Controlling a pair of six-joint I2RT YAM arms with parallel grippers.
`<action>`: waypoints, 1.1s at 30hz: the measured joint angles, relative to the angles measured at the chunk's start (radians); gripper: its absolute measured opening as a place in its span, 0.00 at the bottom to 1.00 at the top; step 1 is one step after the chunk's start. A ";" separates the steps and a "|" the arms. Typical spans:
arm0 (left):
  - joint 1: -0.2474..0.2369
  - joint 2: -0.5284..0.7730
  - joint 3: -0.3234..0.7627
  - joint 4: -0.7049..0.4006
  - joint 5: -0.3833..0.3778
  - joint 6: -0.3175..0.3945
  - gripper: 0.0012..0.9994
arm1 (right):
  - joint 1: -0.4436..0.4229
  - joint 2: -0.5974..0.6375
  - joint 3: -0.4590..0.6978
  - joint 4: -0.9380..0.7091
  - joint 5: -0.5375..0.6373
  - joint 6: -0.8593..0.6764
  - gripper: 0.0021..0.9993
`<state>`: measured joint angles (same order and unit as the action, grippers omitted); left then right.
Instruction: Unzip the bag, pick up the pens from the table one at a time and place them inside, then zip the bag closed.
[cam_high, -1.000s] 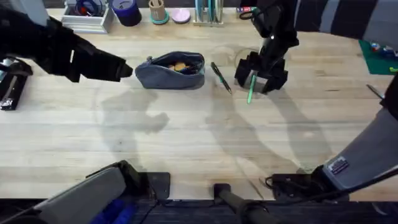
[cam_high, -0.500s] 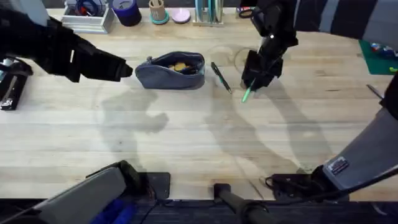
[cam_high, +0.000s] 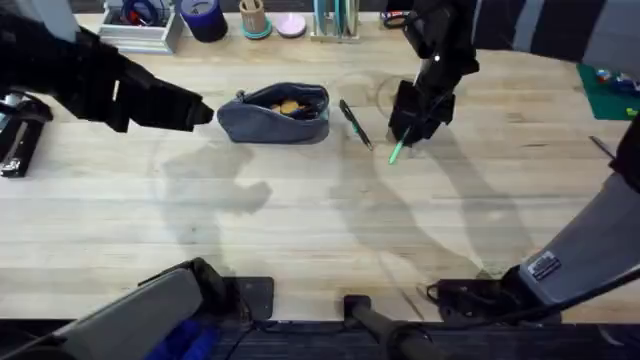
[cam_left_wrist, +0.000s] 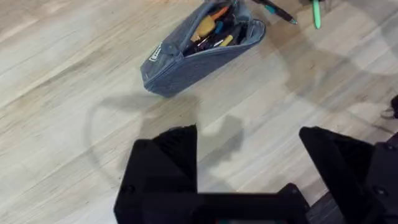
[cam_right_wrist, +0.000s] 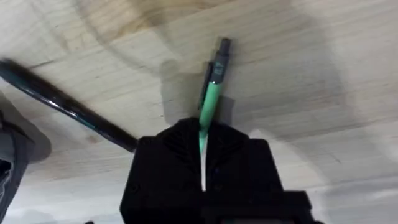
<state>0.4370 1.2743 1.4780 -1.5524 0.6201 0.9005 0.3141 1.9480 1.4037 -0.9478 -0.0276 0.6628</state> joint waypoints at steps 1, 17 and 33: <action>0.000 0.000 0.000 0.000 0.000 0.000 1.00 | 0.000 0.000 0.004 -0.002 0.007 -0.001 0.03; 0.000 0.000 0.000 0.000 -0.005 0.000 1.00 | 0.002 0.000 0.398 -0.231 0.095 -0.221 0.03; 0.000 0.000 0.000 0.000 -0.008 0.000 1.00 | 0.002 0.000 0.629 -0.306 0.095 -0.597 0.03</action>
<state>0.4370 1.2743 1.4780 -1.5524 0.6125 0.9001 0.3161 1.9480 2.0324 -1.2533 0.0677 0.0658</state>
